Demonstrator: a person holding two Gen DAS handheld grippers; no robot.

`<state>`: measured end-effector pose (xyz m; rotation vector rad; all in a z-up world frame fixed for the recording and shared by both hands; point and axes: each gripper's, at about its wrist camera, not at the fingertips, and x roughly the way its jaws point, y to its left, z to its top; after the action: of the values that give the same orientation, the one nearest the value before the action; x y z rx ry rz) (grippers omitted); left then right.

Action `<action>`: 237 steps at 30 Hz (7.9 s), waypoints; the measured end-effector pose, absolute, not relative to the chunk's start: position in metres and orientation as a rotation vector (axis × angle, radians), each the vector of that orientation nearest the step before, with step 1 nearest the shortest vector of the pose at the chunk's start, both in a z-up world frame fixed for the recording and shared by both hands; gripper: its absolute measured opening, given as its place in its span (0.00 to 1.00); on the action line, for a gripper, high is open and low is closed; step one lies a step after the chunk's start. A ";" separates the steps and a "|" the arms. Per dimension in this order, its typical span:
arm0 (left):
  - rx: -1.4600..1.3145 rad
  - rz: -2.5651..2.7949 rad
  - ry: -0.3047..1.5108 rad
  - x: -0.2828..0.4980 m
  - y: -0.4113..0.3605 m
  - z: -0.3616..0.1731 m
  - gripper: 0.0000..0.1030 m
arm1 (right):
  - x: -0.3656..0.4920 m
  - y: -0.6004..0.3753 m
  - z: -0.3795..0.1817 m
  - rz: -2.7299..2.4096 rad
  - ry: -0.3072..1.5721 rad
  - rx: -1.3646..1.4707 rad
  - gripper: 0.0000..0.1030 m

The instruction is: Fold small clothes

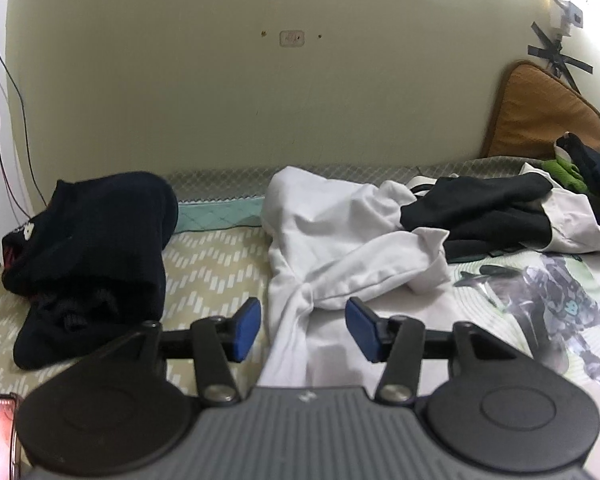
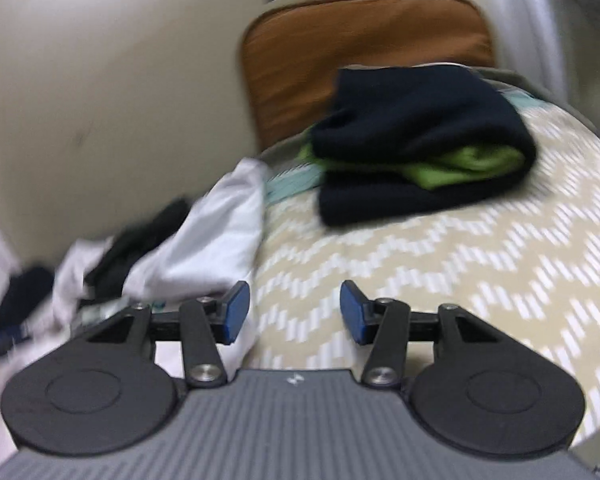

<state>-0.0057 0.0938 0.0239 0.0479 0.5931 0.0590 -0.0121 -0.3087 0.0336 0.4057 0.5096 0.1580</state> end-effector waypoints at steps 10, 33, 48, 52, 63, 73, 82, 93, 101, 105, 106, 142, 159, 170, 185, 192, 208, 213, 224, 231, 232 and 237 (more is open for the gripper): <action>0.003 0.047 0.590 -0.008 0.099 0.025 0.54 | -0.014 -0.296 0.036 0.097 0.514 0.364 0.58; -0.047 0.033 0.601 -0.009 0.107 0.025 0.70 | -0.012 -0.302 0.033 0.090 0.512 0.399 0.61; -0.052 0.034 0.602 -0.009 0.107 0.025 0.72 | -0.012 -0.302 0.033 0.091 0.511 0.400 0.61; -0.051 0.033 0.603 -0.009 0.108 0.025 0.72 | -0.012 -0.302 0.033 0.091 0.511 0.400 0.61; -0.054 0.032 0.600 -0.009 0.108 0.024 0.78 | -0.012 -0.302 0.033 0.091 0.511 0.401 0.61; -0.054 0.033 0.600 -0.009 0.108 0.025 0.78 | -0.011 -0.302 0.033 0.091 0.511 0.402 0.61; -0.054 0.032 0.601 -0.009 0.107 0.024 0.78 | -0.011 -0.301 0.033 0.091 0.510 0.404 0.62; -0.054 0.032 0.601 -0.009 0.107 0.024 0.80 | -0.011 -0.302 0.033 0.092 0.510 0.405 0.62; -0.053 0.030 0.601 -0.008 0.107 0.024 0.81 | -0.011 -0.302 0.033 0.092 0.510 0.405 0.62; -0.054 0.029 0.602 -0.008 0.108 0.024 0.81 | -0.011 -0.302 0.033 0.093 0.510 0.405 0.62; -0.053 0.029 0.602 -0.008 0.108 0.024 0.81 | -0.011 -0.302 0.033 0.093 0.510 0.405 0.62; -0.054 0.025 0.603 -0.008 0.108 0.024 0.81 | -0.011 -0.302 0.033 0.095 0.510 0.407 0.62; -0.054 0.025 0.603 -0.008 0.108 0.024 0.81 | -0.011 -0.303 0.033 0.097 0.510 0.408 0.62; -0.054 0.025 0.604 -0.008 0.108 0.024 0.81 | -0.010 -0.301 0.033 0.096 0.510 0.409 0.62; -0.055 0.025 0.604 -0.008 0.108 0.023 0.81 | -0.010 -0.301 0.033 0.097 0.509 0.410 0.62; -0.054 0.024 0.604 -0.008 0.108 0.023 0.81 | -0.010 -0.302 0.033 0.097 0.509 0.410 0.62; -0.054 0.024 0.604 -0.008 0.108 0.024 0.81 | -0.011 -0.303 0.033 0.099 0.509 0.411 0.62; -0.056 0.025 0.606 -0.008 0.108 0.023 0.81 | -0.010 -0.302 0.033 0.099 0.509 0.411 0.62; -0.071 0.041 0.622 -0.005 0.110 0.020 0.81 | -0.010 -0.302 0.033 0.099 0.512 0.406 0.62; -0.145 -0.032 0.620 -0.018 0.120 0.032 0.81 | -0.011 -0.307 0.035 0.120 0.511 0.432 0.62; -0.169 -0.049 0.614 -0.029 0.127 0.037 0.81 | -0.015 -0.310 0.036 0.130 0.508 0.451 0.61; -0.248 -0.146 0.637 -0.103 0.169 0.058 0.82 | -0.056 -0.317 0.047 0.291 0.542 0.515 0.57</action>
<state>-0.1033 0.1695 0.0582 -0.2477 0.6368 -0.1463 -0.0561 -0.3172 0.0468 0.5151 0.5416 0.2906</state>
